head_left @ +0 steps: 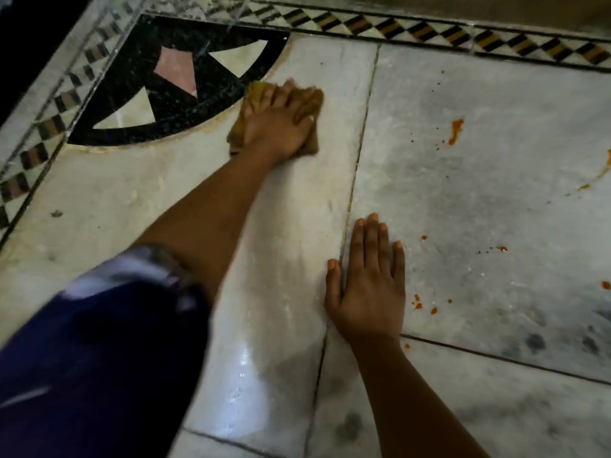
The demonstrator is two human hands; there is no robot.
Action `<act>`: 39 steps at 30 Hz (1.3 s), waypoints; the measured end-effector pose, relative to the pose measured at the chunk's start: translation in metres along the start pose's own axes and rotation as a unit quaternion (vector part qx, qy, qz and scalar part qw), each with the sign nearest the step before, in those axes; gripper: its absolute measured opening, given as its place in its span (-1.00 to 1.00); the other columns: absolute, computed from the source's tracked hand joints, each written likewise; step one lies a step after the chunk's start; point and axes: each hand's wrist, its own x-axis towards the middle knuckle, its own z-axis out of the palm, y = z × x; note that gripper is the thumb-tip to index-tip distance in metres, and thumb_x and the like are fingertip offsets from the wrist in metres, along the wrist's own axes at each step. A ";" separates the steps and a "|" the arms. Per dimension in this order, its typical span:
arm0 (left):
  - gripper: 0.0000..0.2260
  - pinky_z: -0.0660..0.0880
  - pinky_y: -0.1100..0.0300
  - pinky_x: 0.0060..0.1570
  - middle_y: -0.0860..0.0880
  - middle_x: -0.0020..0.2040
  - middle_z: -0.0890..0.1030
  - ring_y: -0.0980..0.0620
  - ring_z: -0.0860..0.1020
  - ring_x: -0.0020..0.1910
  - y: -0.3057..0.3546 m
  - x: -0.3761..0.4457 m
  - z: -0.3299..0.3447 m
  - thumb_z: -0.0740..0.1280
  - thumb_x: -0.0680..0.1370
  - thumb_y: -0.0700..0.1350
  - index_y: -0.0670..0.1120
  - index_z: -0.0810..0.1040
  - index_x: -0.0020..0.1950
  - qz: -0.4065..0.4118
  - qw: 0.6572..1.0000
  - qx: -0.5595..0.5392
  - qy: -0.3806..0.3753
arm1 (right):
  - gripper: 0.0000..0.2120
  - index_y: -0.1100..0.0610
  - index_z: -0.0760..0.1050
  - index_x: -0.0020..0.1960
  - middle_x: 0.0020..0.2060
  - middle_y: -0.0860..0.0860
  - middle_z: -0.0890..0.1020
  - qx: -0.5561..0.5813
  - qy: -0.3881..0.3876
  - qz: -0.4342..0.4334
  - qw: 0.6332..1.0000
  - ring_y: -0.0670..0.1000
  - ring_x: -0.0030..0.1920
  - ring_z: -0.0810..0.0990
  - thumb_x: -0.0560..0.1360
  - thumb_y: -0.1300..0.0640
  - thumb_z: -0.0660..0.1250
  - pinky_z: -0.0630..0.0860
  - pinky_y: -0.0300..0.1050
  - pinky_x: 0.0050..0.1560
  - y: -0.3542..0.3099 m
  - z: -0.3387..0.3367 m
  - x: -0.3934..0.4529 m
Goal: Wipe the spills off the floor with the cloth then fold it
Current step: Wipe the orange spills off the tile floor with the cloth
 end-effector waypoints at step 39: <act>-0.51 -0.12 -0.18 0.43 0.02 0.57 -0.03 -0.08 -0.05 0.54 0.002 -0.029 0.009 -0.05 0.59 0.15 0.18 -0.01 0.53 0.007 1.000 0.020 0.010 | -0.37 0.25 0.19 0.47 0.46 0.20 0.24 0.008 0.005 -0.003 1.000 0.14 0.47 0.21 0.50 -0.08 0.03 0.06 0.10 0.43 0.001 0.001 0.000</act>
